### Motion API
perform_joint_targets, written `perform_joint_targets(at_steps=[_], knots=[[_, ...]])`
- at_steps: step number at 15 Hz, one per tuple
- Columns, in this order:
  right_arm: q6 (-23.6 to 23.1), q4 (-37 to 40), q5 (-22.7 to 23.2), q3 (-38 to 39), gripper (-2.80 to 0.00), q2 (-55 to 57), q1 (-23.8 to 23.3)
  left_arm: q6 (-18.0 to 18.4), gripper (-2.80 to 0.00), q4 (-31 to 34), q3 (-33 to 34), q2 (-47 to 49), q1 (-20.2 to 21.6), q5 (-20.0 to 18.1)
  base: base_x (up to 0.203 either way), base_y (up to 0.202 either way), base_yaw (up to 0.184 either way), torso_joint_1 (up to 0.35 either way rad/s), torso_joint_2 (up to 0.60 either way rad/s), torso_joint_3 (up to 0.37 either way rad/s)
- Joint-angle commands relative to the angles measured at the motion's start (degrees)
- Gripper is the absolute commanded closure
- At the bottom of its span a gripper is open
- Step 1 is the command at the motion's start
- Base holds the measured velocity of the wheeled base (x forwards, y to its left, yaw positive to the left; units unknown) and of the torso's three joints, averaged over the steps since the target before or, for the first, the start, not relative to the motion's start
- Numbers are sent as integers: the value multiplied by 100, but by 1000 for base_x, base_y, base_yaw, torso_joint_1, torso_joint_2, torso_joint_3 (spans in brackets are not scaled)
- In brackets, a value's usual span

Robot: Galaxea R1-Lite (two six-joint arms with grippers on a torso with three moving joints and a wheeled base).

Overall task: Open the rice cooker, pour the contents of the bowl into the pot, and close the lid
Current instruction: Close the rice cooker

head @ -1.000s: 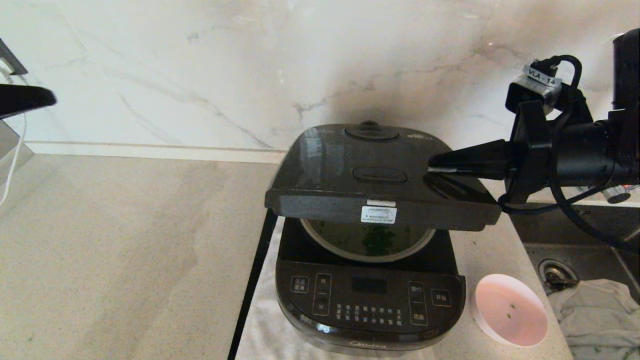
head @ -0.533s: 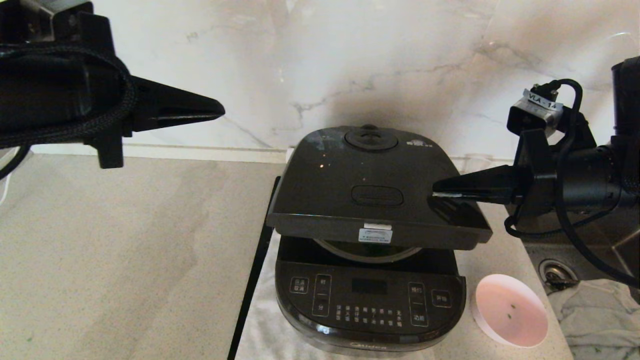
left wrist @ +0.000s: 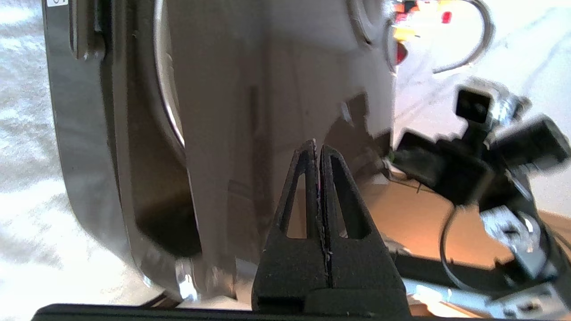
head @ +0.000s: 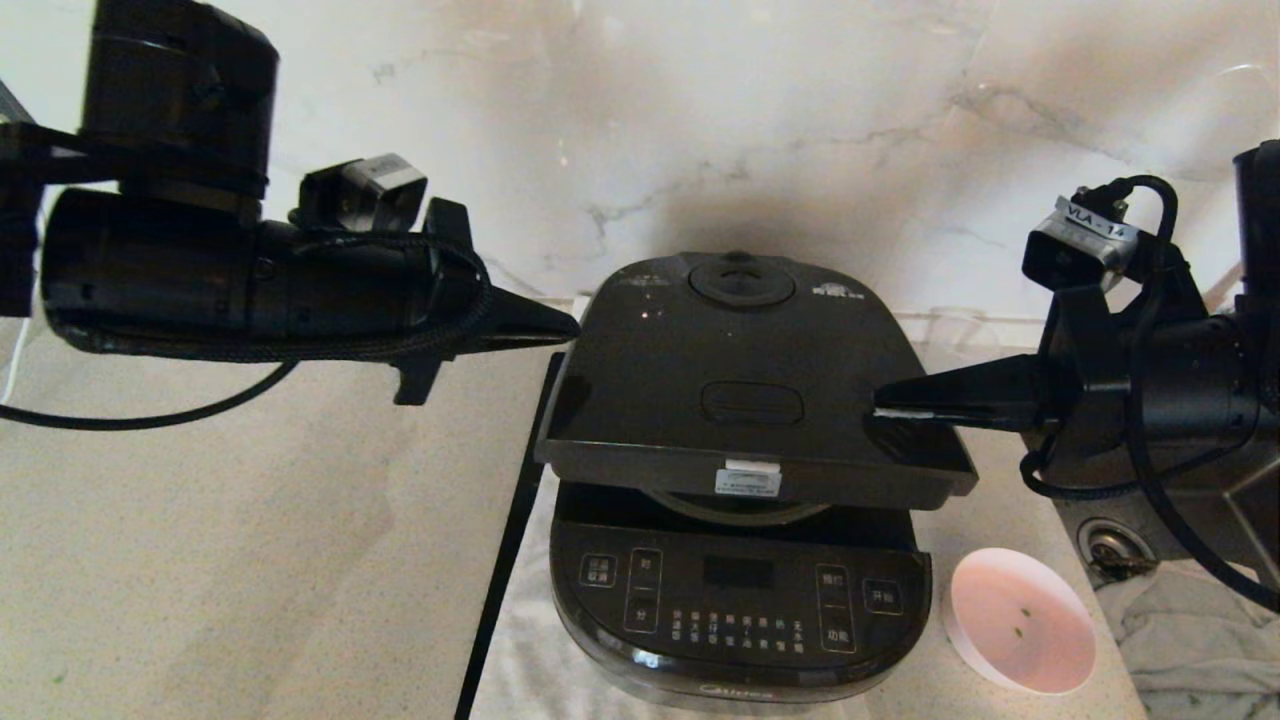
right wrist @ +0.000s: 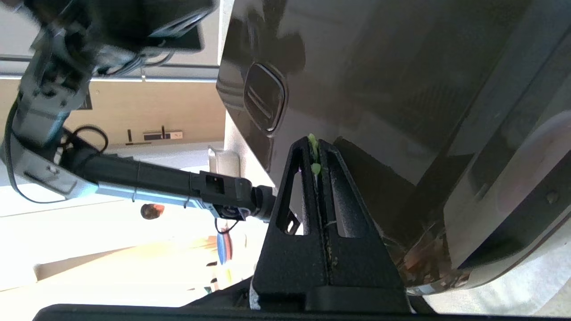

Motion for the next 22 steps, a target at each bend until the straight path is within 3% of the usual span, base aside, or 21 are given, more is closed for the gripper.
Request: perform_joint_targets(at_steps=[1, 7, 11, 18, 22], knots=[[18, 6, 25, 78, 0, -3, 3, -200, 0, -318, 2, 458, -20, 2, 0, 0, 0, 0, 0, 0], [10, 5, 16, 258, 0, -121, -5, -351, 0, -525, -18, 732, -37, -12, 0, 0, 0, 0, 0, 0], [-217, 5, 7, 552, 0, -152, -5, -327, 0, -562, 519, 827, -98, 12, 0, 0, 0, 0, 0, 0], [-228, 6, 16, 729, 0, -135, -5, -278, 0, -614, 1162, 876, -126, 38, 0, 0, 0, 0, 0, 0], [-228, -7, 16, 690, 0, -307, -28, -305, 0, -1076, 1267, 645, -125, 221, 0, 0, 0, 0, 0, 0]])
